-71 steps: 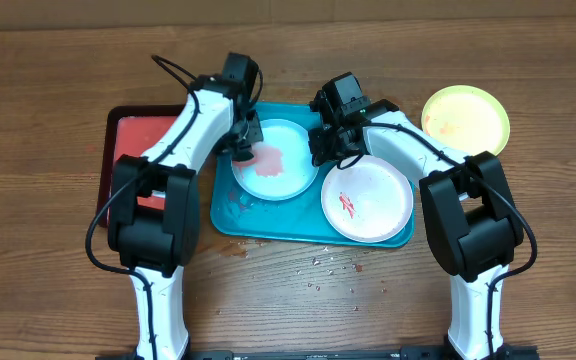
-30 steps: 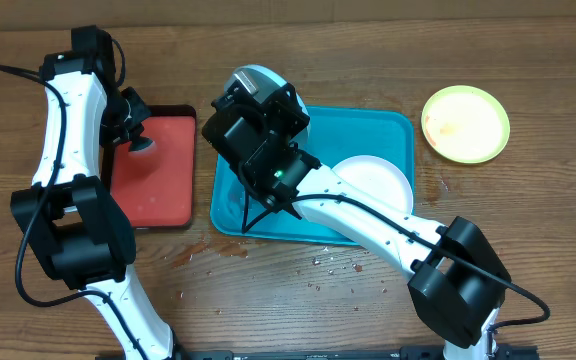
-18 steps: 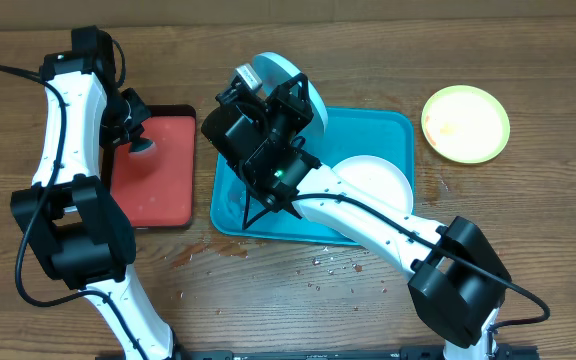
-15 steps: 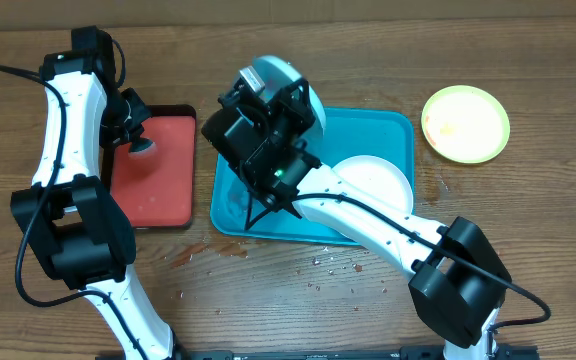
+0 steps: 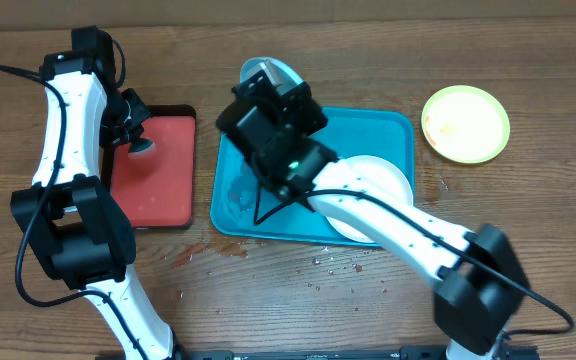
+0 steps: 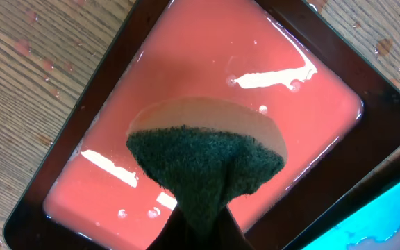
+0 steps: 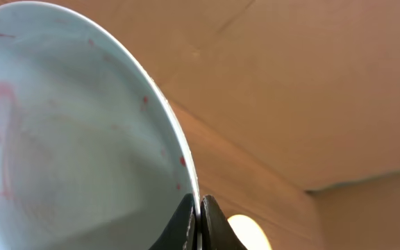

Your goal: Clean dirty plates on tray and stack at the side

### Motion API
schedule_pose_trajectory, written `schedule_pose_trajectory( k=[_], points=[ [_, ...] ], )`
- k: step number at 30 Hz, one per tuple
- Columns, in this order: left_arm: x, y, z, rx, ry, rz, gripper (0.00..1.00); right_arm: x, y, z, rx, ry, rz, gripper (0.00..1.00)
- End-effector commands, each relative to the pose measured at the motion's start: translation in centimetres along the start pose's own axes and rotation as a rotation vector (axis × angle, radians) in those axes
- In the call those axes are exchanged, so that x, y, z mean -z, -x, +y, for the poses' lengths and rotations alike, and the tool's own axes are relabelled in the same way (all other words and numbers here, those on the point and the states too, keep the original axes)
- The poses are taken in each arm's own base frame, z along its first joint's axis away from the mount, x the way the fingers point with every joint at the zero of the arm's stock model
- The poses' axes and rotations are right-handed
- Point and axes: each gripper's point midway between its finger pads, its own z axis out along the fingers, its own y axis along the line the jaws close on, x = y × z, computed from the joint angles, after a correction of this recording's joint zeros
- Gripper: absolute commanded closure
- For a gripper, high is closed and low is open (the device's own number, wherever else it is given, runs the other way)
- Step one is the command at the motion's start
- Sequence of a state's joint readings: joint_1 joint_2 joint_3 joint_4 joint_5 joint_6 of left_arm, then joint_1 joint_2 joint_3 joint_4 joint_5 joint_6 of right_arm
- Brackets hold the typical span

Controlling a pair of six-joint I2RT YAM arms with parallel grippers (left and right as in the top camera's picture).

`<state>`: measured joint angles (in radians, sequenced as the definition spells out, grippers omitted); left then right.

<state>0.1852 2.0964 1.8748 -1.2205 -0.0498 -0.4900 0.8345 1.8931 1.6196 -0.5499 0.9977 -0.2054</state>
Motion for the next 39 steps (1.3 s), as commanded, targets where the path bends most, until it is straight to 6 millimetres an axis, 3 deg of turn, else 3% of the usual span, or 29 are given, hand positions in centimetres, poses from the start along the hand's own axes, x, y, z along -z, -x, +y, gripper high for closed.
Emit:
schedule_pose_trajectory(
  k=[1, 3, 5, 11, 15, 20, 25, 32, 39],
  points=[
    [1.4, 0.6, 0.2, -0.013, -0.006, -0.04, 0.96, 0.2, -0.4, 2.4, 0.021, 0.357, 0.006, 0.96],
    [1.4, 0.6, 0.2, -0.014, -0.006, -0.04, 0.96, 0.1, -2.8, 4.6, 0.135, 0.565, 0.057, 0.96],
    [1.4, 0.6, 0.2, -0.014, -0.006, -0.039, 0.96, -1.0, -4.4, 3.8, 0.092, 0.609, 0.118, 0.96],
    [1.4, 0.6, 0.2, -0.013, -0.007, -0.04, 0.96, -8.6, -8.8, -5.8, -0.502, 0.371, 0.342, 0.96],
    [1.4, 0.6, 0.2, -0.014, -0.006, -0.039, 0.96, -12.2, -12.8, -11.0, -0.791, 0.365, 0.437, 0.96],
    [1.4, 0.6, 0.2, -0.014, -0.006, -0.039, 0.96, -14.2, -17.0, -15.7, -0.997, 0.471, 0.48, 0.96],
    [1.4, 0.6, 0.2, -0.014, -0.007, -0.039, 0.96, -15.4, -23.6, -20.3, -1.164, 0.381, 0.582, 0.96],
    [1.5, 0.8, 0.0, -0.013, -0.015, -0.049, 0.96, -15.9, -31.4, -22.1, -1.263, 0.25, 0.683, 0.96],
    [1.5, 0.9, -0.1, -0.013, -0.016, -0.051, 0.96, -17.1, -34.2, -20.6, -1.265, 0.202, 0.665, 0.96]
  ],
)
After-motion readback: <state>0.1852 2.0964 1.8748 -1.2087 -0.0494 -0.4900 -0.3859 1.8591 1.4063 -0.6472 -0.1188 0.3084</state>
